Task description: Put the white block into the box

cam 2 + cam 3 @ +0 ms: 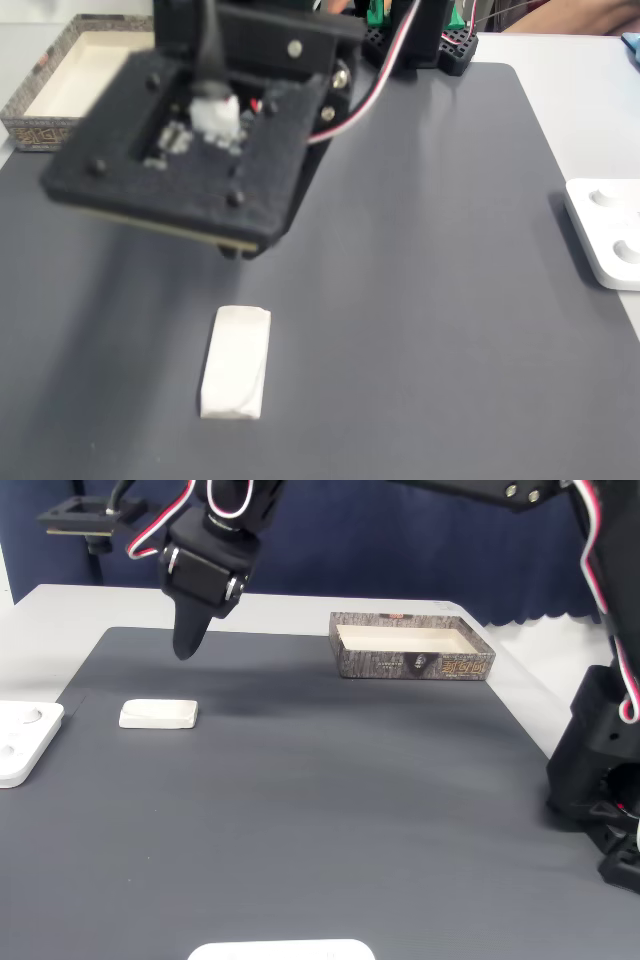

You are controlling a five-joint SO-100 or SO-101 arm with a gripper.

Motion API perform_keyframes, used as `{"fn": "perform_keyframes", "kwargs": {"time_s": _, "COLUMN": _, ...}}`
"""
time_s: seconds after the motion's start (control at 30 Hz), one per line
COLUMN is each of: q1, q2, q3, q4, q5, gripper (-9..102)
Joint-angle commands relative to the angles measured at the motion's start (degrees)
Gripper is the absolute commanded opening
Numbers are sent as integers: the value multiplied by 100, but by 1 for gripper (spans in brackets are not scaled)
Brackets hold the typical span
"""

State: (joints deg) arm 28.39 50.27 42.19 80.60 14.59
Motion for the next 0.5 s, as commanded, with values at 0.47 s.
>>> {"fn": "perform_keyframes", "kwargs": {"time_s": 0.47, "q1": -26, "q2": -1450, "q3": -2435, "q4": 105, "q5": -70, "gripper": -2}}
